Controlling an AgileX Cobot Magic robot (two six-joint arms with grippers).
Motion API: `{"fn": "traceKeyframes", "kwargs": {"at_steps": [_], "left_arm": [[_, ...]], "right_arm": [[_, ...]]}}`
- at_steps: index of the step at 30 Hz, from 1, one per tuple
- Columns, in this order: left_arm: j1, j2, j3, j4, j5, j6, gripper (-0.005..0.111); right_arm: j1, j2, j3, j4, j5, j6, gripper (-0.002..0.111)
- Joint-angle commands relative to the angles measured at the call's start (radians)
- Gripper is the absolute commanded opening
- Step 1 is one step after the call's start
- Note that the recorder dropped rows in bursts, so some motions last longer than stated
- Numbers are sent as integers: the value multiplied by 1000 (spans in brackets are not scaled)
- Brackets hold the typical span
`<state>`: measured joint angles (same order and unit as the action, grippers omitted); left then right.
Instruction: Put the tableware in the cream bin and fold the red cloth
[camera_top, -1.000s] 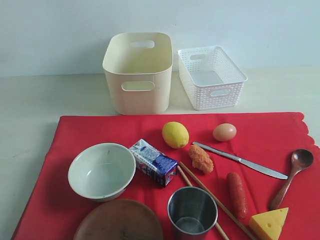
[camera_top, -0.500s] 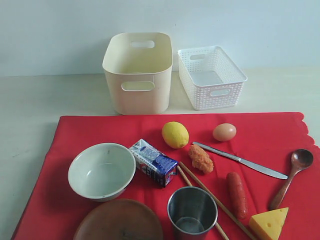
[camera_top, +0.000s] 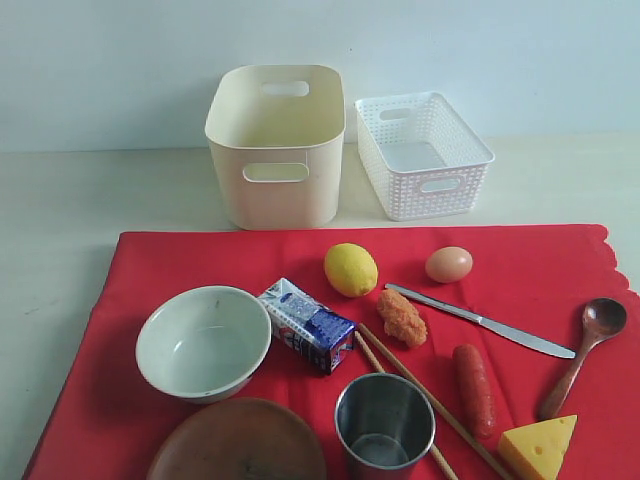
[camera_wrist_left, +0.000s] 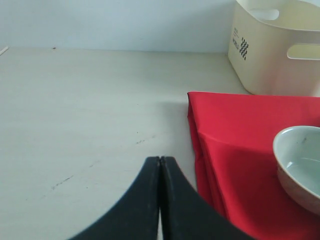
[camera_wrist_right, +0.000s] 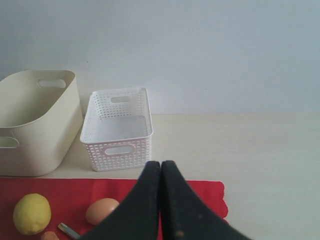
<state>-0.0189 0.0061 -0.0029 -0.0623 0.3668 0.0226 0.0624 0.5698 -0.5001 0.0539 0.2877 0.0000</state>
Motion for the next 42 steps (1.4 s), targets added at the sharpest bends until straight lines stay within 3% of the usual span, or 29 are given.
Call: {"fn": "traceKeyframes", "kwargs": {"at_steps": [1, 19, 32, 42], "left_arm": [[2, -6, 3, 1, -14, -1, 0], [2, -6, 3, 1, -14, -1, 0], [2, -6, 3, 1, -14, -1, 0], [2, -6, 3, 1, -14, -1, 0]], "right_arm": [[2, 0, -10, -1, -6, 0, 0], [2, 146, -10, -5, 12, -33, 0], [2, 454, -84, -1, -13, -254, 0], [2, 707, -268, -1, 68, -503, 0]]}}
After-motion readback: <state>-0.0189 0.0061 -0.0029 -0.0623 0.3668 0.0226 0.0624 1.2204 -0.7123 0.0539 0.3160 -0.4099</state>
